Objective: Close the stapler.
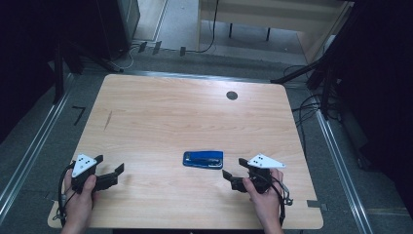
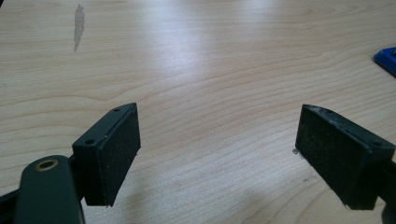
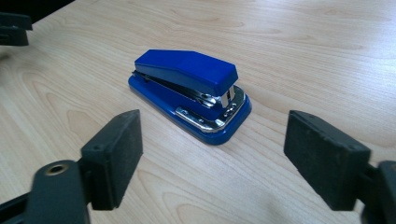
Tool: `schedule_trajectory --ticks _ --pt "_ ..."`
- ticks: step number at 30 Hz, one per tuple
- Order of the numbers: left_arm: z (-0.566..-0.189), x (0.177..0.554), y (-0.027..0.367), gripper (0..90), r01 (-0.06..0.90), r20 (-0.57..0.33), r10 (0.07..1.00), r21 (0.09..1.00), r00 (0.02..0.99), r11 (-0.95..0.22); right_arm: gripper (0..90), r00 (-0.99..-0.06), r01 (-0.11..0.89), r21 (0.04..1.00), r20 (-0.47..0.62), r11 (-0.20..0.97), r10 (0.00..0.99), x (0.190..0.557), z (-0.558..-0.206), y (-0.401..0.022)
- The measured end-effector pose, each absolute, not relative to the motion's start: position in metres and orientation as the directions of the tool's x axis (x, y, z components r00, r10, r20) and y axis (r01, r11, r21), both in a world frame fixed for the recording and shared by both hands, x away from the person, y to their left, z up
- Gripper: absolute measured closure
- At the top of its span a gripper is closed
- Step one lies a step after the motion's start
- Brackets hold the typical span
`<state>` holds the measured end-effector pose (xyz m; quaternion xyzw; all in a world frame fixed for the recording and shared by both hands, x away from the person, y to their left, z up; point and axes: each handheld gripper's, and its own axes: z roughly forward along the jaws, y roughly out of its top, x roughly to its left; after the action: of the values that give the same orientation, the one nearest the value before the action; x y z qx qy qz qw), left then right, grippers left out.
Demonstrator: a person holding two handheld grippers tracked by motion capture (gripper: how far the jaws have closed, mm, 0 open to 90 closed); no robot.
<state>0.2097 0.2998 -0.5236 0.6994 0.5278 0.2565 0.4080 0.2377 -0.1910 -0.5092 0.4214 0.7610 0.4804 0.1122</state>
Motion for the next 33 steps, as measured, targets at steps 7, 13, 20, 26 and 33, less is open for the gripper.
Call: schedule_trajectory --ticks 7,13,20,26,33 --pt "-0.524 0.21 0.3 14.7 0.529 -0.077 0.947 0.842 0.311 -0.106 17.2 -0.6 0.525 0.833 0.217 0.174 0.77 0.235 -0.508 -0.204" --pt "-0.524 0.209 0.3 14.7 0.529 -0.078 0.947 0.842 0.312 -0.105 12.4 -0.573 0.509 0.846 0.195 0.16 0.796 0.232 -0.506 -0.215" --pt "-0.524 0.209 0.3 14.7 0.528 -0.077 0.947 0.843 0.311 -0.105 0.0 -0.563 0.498 0.854 0.185 0.153 0.805 0.227 -0.505 -0.234" --pt "-0.524 0.209 0.3 14.7 0.526 -0.075 0.947 0.844 0.313 -0.107 0.0 -0.538 0.503 0.854 0.187 0.135 0.822 0.221 -0.508 -0.254" --pt "-0.524 0.209 0.3 14.7 0.527 -0.075 0.947 0.843 0.312 -0.107 0.0 -0.51 0.503 0.857 0.185 0.117 0.84 0.214 -0.51 -0.276"
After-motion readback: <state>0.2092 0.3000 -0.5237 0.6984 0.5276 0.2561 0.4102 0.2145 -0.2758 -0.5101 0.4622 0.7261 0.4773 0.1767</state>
